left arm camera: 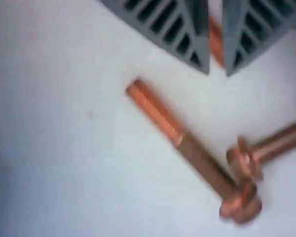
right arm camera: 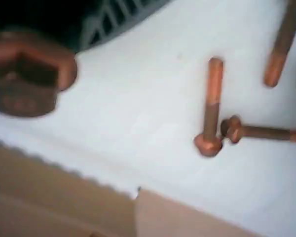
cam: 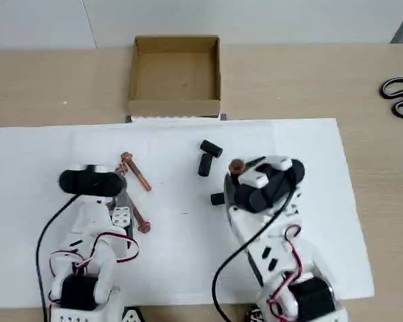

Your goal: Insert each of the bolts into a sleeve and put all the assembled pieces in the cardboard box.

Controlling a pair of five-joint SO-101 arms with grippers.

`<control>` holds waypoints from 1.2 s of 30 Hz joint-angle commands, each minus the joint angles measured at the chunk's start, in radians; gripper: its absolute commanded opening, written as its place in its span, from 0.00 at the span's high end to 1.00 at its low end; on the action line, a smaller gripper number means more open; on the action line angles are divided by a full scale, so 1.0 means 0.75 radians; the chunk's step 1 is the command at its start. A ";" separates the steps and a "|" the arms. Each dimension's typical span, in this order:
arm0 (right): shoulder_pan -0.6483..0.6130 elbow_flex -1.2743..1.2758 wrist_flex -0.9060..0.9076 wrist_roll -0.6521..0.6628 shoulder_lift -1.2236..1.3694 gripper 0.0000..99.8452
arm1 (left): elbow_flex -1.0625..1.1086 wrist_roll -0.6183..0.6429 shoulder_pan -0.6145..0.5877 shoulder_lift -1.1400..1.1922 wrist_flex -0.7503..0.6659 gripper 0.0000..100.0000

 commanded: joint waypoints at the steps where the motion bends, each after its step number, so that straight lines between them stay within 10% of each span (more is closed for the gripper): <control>1: 0.046 -0.164 -0.247 0.031 0.306 1.00 | 0.038 -0.063 -0.004 -0.012 -0.004 0.99; 21: 0.056 -1.837 -0.455 0.033 2.272 1.00 | 0.105 -0.070 -0.012 -0.012 -0.125 0.99; 36: 0.095 -2.371 -0.445 0.215 2.931 1.00 | 0.107 -0.070 -0.012 -0.012 -0.125 0.99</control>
